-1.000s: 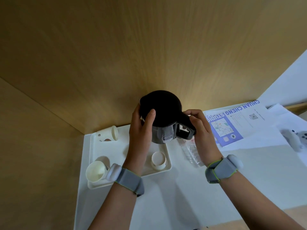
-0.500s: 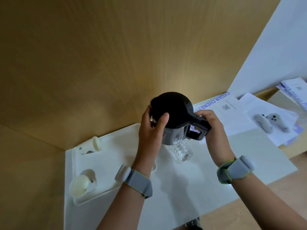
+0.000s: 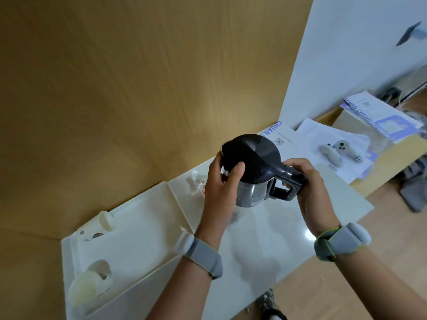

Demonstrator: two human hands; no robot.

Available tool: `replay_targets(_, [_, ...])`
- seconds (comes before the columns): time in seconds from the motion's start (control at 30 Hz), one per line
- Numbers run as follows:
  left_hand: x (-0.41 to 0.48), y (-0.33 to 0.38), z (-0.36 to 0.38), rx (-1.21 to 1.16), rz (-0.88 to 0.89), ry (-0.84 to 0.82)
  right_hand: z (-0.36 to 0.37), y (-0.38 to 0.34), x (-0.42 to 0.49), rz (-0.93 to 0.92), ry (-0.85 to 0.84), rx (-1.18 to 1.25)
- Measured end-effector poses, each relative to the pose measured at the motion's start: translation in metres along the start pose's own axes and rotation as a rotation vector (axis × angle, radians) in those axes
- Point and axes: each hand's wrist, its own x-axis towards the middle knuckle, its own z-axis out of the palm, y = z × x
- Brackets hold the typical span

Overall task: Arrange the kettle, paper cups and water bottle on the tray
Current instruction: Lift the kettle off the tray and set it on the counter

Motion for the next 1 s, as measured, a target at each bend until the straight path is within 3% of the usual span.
replay_targets(0.5, [-0.019,-0.034,0.059,0.037,-0.070,-0.162,-0.071,0.021,-0.027,-0.007,0.144,-0.130])
replay_targets(1.0, [-0.028,-0.060,0.067,0.018,-0.166,-0.184,-0.085,0.046,-0.037,0.063,0.162,-0.176])
